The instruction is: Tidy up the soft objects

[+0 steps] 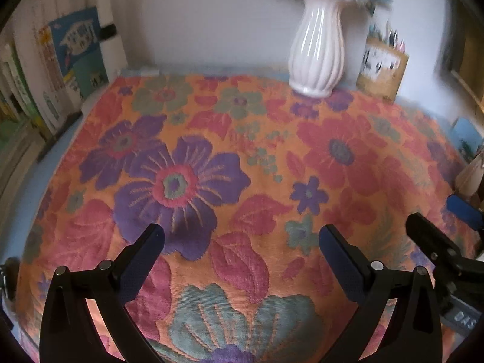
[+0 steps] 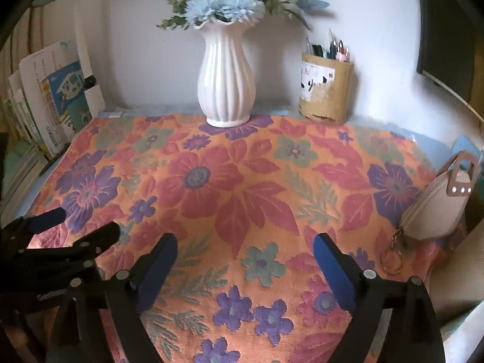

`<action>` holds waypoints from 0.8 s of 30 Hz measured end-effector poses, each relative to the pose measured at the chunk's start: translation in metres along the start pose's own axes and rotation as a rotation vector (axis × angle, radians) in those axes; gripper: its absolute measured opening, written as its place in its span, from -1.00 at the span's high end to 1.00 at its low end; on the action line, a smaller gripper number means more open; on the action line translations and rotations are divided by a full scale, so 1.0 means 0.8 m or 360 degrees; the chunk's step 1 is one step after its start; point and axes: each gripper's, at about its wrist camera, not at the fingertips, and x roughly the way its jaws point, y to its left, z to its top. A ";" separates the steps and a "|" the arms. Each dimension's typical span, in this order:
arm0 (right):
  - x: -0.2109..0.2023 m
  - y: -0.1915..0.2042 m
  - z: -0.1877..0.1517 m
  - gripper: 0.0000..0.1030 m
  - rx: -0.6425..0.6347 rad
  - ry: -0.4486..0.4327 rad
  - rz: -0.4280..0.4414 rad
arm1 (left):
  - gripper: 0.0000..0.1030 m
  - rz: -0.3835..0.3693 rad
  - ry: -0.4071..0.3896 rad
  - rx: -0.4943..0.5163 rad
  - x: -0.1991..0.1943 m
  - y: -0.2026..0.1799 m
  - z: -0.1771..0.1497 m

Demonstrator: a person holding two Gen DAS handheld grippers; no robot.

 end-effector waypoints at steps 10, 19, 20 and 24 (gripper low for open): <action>0.020 0.000 0.000 -0.76 -0.0002 0.0141 -0.0021 | -1.00 0.0010 0.0041 0.0017 0.006 -0.002 0.001; 0.022 0.002 0.000 -0.76 0.0002 0.0147 -0.0017 | -1.00 -0.0016 0.0045 0.0016 0.008 0.000 0.002; 0.022 0.002 0.000 -0.76 0.0003 0.0152 -0.0015 | -1.00 -0.0012 0.0046 0.0019 0.008 0.000 0.003; 0.026 0.002 -0.001 -0.76 0.0014 0.0183 -0.0007 | -1.00 -0.0003 0.0046 0.0027 0.008 -0.003 0.003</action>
